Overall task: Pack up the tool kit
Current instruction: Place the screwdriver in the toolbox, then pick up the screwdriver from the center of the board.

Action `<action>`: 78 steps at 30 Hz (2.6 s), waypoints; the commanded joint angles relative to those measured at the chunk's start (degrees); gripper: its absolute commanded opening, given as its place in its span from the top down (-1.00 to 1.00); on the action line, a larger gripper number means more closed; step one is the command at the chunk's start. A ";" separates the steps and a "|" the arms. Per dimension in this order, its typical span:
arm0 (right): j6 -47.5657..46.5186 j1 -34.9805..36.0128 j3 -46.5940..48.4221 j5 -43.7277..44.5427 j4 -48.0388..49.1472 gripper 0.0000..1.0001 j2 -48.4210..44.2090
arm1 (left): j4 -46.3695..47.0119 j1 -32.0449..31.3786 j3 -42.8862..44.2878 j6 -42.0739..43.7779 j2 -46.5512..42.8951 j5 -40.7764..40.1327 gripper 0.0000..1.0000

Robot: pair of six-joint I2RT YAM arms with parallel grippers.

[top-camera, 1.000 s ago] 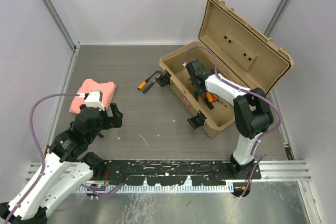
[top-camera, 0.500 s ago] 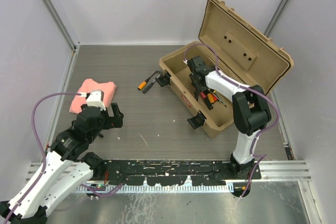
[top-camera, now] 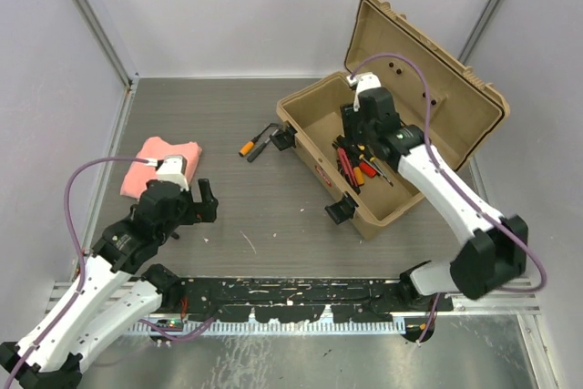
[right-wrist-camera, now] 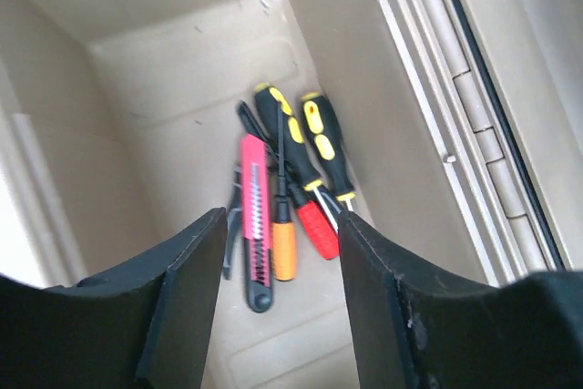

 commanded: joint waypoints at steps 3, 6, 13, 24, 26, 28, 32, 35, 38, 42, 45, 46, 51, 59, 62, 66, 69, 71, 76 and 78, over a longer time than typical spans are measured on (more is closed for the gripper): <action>8.06 0.04 -5.82 -12.24 7.90 -0.20 -9.73 | 1.47 0.17 1.74 -0.15 1.64 2.52 -0.96; 9.69 0.11 -8.57 -15.94 11.03 -0.26 -13.62 | 1.56 0.15 1.78 0.07 2.46 3.43 -0.96; 6.56 0.12 -16.91 -19.82 18.18 -0.49 -22.44 | 2.20 0.15 1.68 0.57 3.18 7.22 -0.96; 0.71 0.06 -23.20 -30.16 25.76 -0.56 -33.10 | 3.62 0.22 8.00 -1.15 16.10 11.80 -0.96; 0.50 0.06 -23.14 -29.64 25.37 -0.58 -33.87 | 2.03 0.67 11.06 -0.90 20.31 11.78 -0.96; 0.22 0.08 -22.88 -29.24 24.71 -0.59 -34.42 | 0.99 1.47 13.68 0.03 24.35 12.00 -0.96; 0.14 0.04 -22.81 -27.74 23.49 -0.59 -35.59 | -0.05 5.99 18.40 0.93 31.65 15.69 -0.96; 0.44 0.04 -23.04 -27.28 22.92 -0.59 -36.61 | 0.65 10.51 21.02 0.91 35.83 18.51 -0.98; 0.51 0.03 -23.47 -26.75 22.72 -0.59 -37.65 | 1.20 13.87 24.28 1.62 41.16 19.76 -0.98; 1.08 0.03 -22.91 -24.82 21.69 -0.60 -37.99 | 4.22 15.00 30.20 3.05 50.44 18.35 -0.82; 0.22 0.11 -21.41 -24.18 20.12 -0.60 -37.47 | -0.07 14.99 40.40 5.23 59.69 18.67 -0.58; 0.15 0.04 -20.84 -24.04 19.64 -0.60 -37.26 | -1.62 15.00 43.79 5.88 62.43 19.01 -0.55; 0.72 0.03 -18.89 -24.67 17.82 -0.60 -37.15 | -6.81 15.00 57.05 8.98 75.28 17.83 -0.44; 0.89 0.05 -19.15 -21.36 12.36 -0.60 -39.77 | -8.19 15.00 65.27 11.98 87.75 22.46 -0.30; 0.85 0.11 -20.21 -21.56 11.64 -0.60 -41.69 | -7.26 14.97 65.73 11.85 89.85 23.05 -0.22; 0.85 0.05 -20.86 -20.90 11.59 -0.61 -42.98 | -6.70 14.99 67.12 11.76 92.24 22.75 -0.13; 0.76 0.03 -20.58 -21.13 10.91 -0.61 -42.78 | -8.00 14.99 69.28 11.95 93.43 22.25 -0.09; 0.83 0.09 -20.57 -21.63 10.72 -0.61 -42.52 | -9.34 14.95 70.53 12.52 93.74 21.51 -0.09; 1.31 0.03 -20.44 -22.32 10.69 -0.61 -41.84 | -10.62 14.98 73.09 14.38 95.49 21.31 -0.07; 1.58 0.04 -20.52 -22.32 10.73 -0.61 -41.63 | -12.47 15.00 74.34 14.24 97.05 21.34 -0.07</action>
